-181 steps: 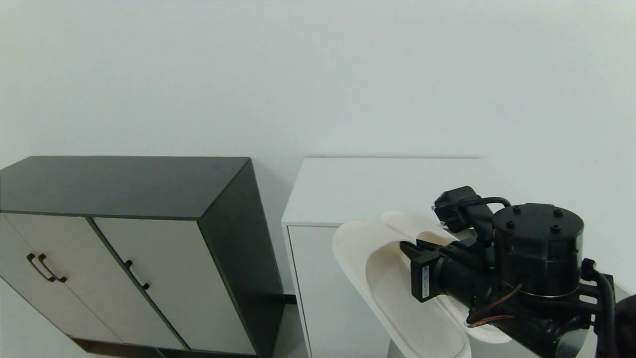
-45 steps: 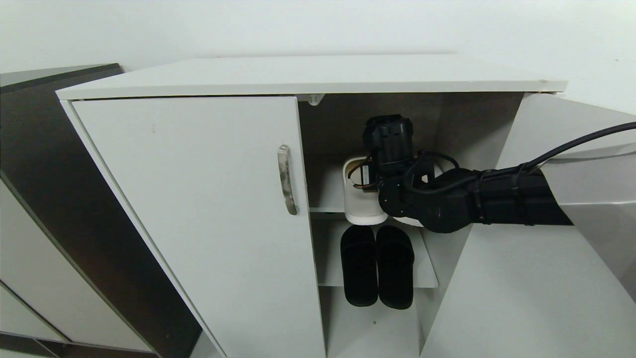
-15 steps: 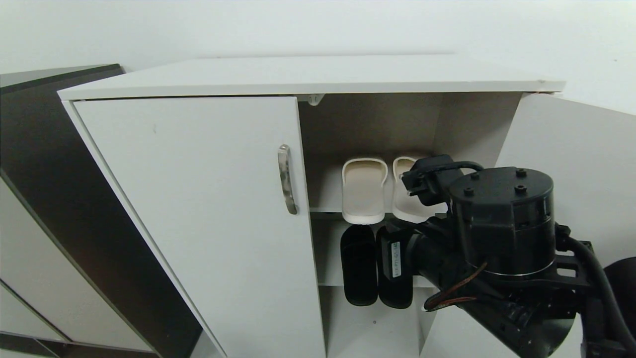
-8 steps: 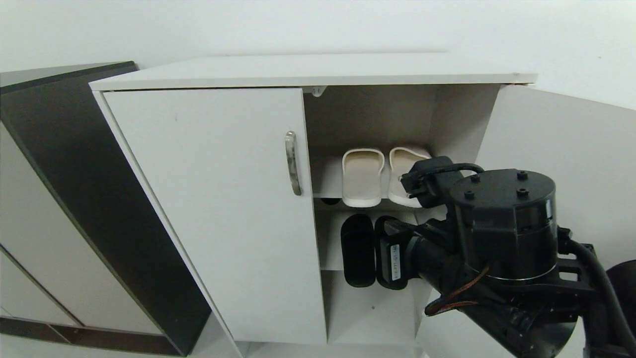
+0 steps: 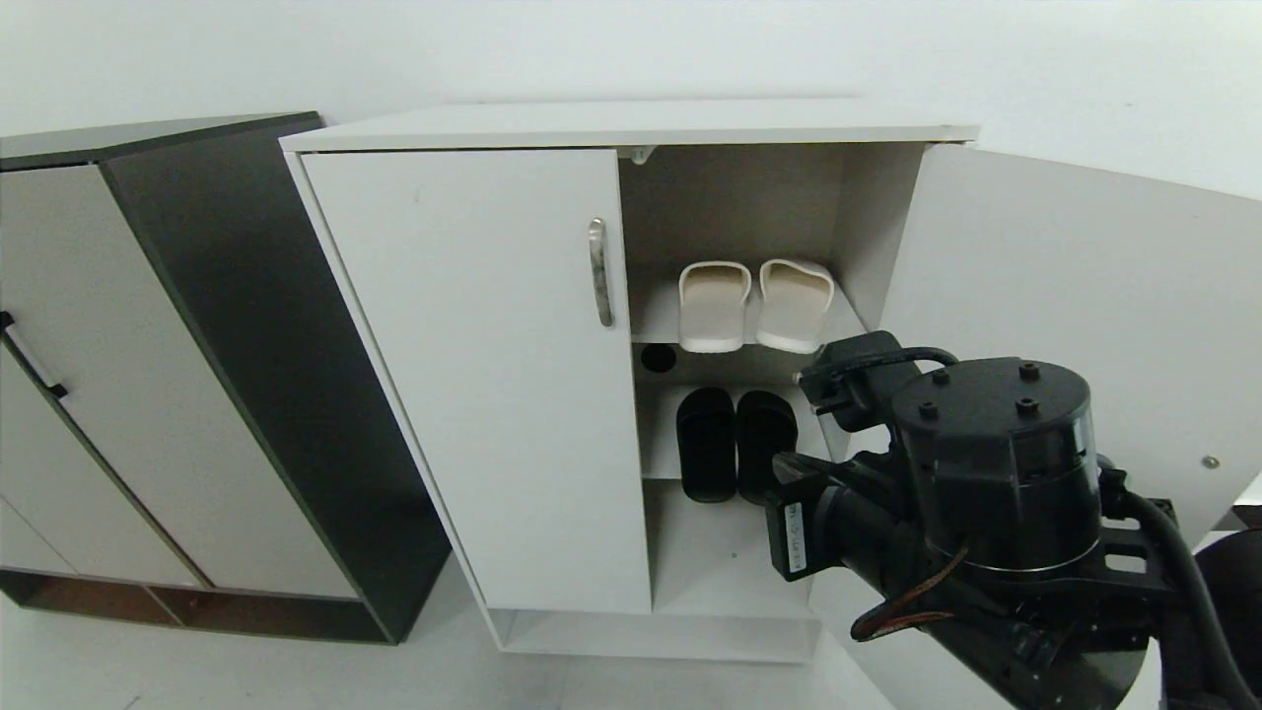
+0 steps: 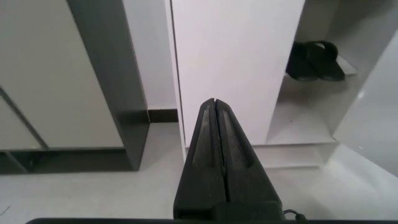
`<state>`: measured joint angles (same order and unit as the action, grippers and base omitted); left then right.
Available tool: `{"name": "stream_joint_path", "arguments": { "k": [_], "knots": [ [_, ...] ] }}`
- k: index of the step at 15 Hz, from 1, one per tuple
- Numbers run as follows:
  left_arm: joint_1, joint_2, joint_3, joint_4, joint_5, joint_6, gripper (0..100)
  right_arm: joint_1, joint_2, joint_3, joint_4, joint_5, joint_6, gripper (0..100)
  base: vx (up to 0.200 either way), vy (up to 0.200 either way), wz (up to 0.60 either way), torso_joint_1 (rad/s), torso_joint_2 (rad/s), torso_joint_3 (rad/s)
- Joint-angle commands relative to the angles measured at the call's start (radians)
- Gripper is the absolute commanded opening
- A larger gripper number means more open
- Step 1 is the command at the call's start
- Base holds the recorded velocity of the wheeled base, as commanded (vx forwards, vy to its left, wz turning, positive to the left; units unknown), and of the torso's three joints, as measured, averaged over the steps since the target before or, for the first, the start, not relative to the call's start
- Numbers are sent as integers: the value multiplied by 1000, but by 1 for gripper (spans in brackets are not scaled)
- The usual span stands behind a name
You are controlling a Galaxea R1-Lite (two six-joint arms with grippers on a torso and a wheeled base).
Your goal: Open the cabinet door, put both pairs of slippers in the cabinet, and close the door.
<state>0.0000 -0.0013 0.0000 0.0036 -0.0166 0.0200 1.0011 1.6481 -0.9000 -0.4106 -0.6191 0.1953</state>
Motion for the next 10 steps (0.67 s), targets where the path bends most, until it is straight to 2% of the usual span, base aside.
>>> {"name": "stream_joint_path", "arguments": {
  "k": [1, 4, 10],
  "knots": [
    [0, 1, 0, -1, 0, 0, 0, 1, -1, 3, 0, 4, 1, 0, -200, 0, -600, -2, 2, 12],
    [0, 1, 0, -1, 0, 1, 0, 1, -1, 16, 0, 30, -1, 0, -200, 0, 0, -1, 2, 5],
    [0, 1, 0, -1, 0, 0, 0, 1, 1, 39, -27, 78, 1, 0, 0, 0, 0, 0, 0, 0]
  ]
}}
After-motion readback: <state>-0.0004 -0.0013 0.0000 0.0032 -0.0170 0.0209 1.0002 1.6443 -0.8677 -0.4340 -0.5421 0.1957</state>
